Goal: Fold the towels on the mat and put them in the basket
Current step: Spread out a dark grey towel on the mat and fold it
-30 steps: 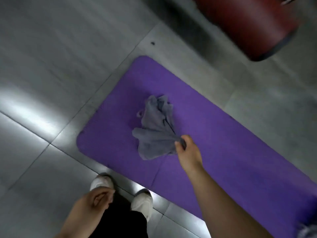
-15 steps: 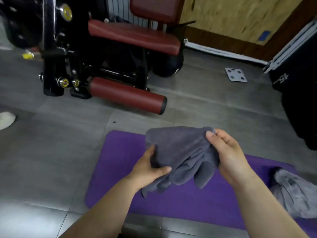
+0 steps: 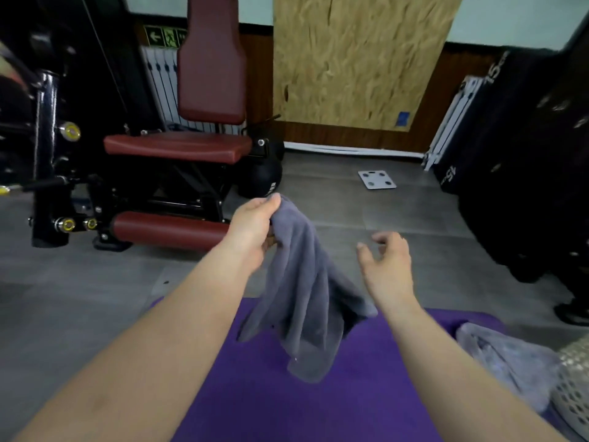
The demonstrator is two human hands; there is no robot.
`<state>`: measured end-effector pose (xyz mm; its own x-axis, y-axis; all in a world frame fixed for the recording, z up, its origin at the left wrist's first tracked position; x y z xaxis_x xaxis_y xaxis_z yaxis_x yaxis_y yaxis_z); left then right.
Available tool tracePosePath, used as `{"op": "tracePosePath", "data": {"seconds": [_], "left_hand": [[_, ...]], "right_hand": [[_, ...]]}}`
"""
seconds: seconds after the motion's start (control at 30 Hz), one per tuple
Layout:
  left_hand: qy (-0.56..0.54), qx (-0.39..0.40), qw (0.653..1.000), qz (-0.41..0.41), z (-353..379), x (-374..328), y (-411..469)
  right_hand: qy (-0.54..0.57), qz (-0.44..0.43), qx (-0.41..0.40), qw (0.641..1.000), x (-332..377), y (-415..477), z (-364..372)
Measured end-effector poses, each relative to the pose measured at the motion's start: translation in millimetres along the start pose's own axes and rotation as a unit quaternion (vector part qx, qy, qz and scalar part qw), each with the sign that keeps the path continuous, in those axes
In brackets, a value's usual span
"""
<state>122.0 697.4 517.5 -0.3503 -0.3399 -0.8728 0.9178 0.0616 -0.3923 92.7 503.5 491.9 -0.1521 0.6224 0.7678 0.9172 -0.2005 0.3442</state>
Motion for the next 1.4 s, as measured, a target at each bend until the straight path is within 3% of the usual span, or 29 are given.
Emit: {"op": "tracePosePath", "data": {"seconds": [0.03,0.1,0.2,0.27,0.37,0.5,0.6,0.7,0.77,0.83,1.0,1.17,1.3,1.37,1.4], "left_hand": [[-0.017,-0.005,1.0,-0.008,11,0,-4],[-0.063,-0.002,0.998,-0.026,28,2,-9],[-0.082,0.023,0.995,-0.042,47,2,-15],[-0.072,0.04,0.996,-0.042,58,2,-17],[-0.04,0.041,0.998,-0.024,59,4,-14],[0.038,-0.021,0.999,-0.008,29,14,-3],[0.095,-0.051,0.994,-0.013,12,27,-3],[0.144,0.036,0.989,0.0,19,47,-11],[0.215,0.129,0.968,0.008,35,63,-19],[0.278,0.158,0.948,0.012,44,80,-22],[0.401,0.016,0.914,0.066,27,96,-11],[0.464,-0.062,0.874,0.131,-2,95,-1],[0.444,-0.104,0.879,0.137,-32,83,11],[0.443,-0.13,0.876,0.136,-36,75,14],[0.424,-0.105,0.89,0.132,-33,74,16]], "right_hand": [[0.011,-0.049,-0.009,0.999,5,-11,-4],[0.023,-0.129,0.076,0.988,13,-40,6],[-0.046,-0.089,0.25,0.963,-1,-65,29],[-0.055,-0.025,0.243,0.968,-19,-60,30],[0.006,0.037,0.172,0.984,-34,-44,14],[0.118,0.038,0.135,0.983,-29,-17,-16],[0.155,0.032,0.151,0.976,-14,5,-26],[0.099,-0.021,0.213,0.972,9,17,-21],[0.03,-0.058,0.278,0.958,22,15,-8],[0.04,-0.044,0.3,0.952,26,12,-1],[0.157,0.023,0.263,0.952,36,18,-6],[0.089,0.005,0.271,0.958,39,23,-12],[0.08,0.048,0.258,0.962,31,22,-11],[0.123,0.089,0.25,0.956,26,21,-4],[0.157,0.112,0.239,0.952,25,22,1]]}}
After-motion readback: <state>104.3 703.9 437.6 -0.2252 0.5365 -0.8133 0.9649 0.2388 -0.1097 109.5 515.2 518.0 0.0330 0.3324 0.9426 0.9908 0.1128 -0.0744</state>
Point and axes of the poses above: each hand's wrist, its own y-axis towards the middle knuckle, its own z-axis out of the palm, x = y × z, the point moved 5 cm from there along y, towards the middle knuckle, and after that the axes turned 11 degrees about -z, right-handed, at the moved point
